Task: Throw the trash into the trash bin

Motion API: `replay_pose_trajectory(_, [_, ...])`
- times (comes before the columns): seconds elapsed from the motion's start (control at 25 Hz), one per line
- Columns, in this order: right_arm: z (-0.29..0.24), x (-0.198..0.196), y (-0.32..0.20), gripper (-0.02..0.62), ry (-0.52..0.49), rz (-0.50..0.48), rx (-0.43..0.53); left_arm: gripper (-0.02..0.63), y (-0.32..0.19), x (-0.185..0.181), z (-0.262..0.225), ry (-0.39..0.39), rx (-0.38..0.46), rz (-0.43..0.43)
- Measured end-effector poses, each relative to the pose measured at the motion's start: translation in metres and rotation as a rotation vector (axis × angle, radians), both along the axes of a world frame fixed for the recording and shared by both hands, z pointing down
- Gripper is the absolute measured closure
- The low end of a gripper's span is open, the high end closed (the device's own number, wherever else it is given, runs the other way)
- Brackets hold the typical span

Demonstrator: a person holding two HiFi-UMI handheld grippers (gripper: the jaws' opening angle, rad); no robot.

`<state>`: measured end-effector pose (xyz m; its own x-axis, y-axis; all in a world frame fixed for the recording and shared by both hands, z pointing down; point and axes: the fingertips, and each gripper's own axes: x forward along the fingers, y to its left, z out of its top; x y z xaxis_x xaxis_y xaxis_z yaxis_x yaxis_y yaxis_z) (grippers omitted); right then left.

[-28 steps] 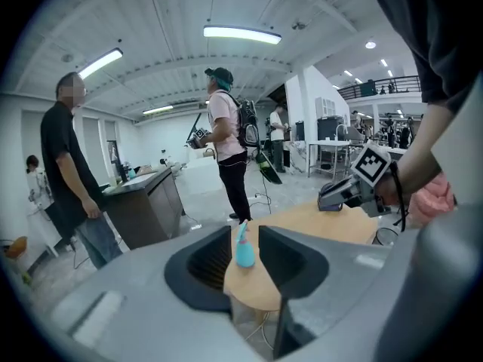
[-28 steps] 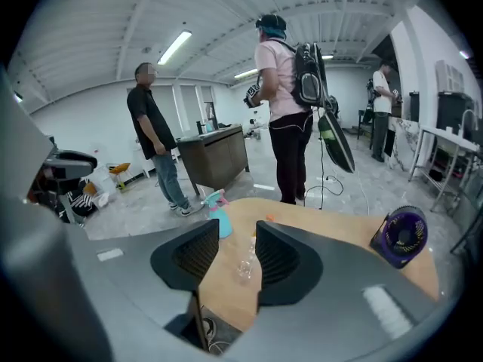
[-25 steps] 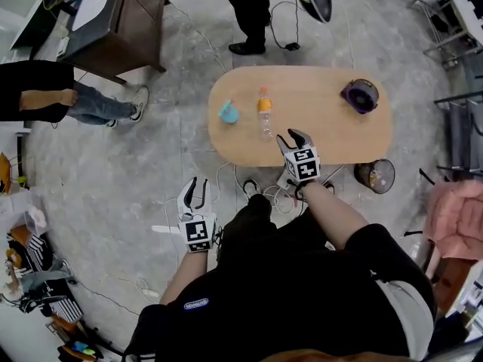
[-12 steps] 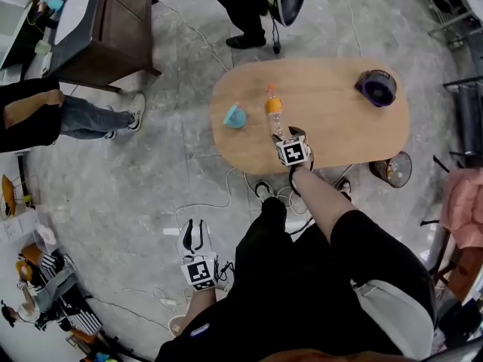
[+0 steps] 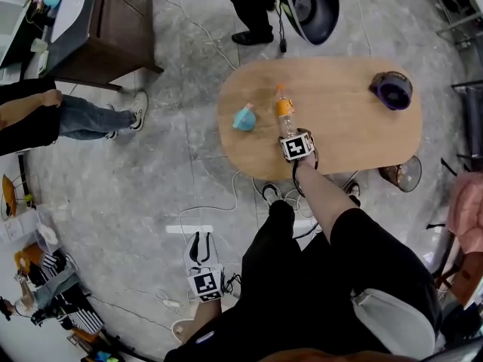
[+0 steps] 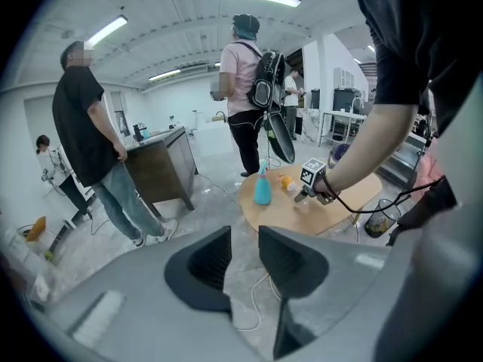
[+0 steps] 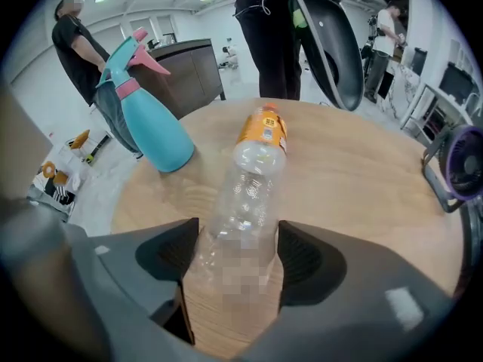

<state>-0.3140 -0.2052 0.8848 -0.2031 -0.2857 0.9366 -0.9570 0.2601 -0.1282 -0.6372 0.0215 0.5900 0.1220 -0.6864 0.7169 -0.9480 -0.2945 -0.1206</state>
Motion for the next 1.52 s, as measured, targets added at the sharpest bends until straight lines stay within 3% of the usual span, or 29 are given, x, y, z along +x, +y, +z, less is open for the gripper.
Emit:
replay_pose_trajectory(0.16, [-0.001, 0.022, 0.004, 0.254, 0.060, 0.009, -0.037, 0.488, 0.005, 0.000, 0.002, -0.002, 0.014, -0.012])
replay_pose_trajectory(0.36, [-0.025, 0.018, 0.011, 0.258, -0.079, 0.029, 0.024, 0.488, 0.007, -0.004, -0.003, -0.003, -0.001, -0.013])
replay_pose_trajectory(0.52, [-0.057, 0.026, 0.009, 0.258, -0.153, 0.021, 0.079, 0.488, -0.010, 0.013, -0.003, 0.003, 0.029, -0.008])
replay_pose_trajectory(0.88, [-0.107, 0.070, 0.024, 0.261, -0.261, 0.060, 0.136, 0.488, -0.041, 0.086, -0.044, 0.000, 0.109, 0.058])
replay_pose_trajectory(1.12, [-0.128, 0.092, 0.041, 0.262, -0.438, 0.156, 0.179, 0.488, -0.022, 0.112, -0.043, -0.030, 0.104, 0.059])
replay_pose_trajectory(1.52, [-0.188, 0.189, 0.069, 0.262, -0.613, 0.253, 0.261, 0.488, -0.023, 0.235, -0.064, 0.000, 0.160, 0.155])
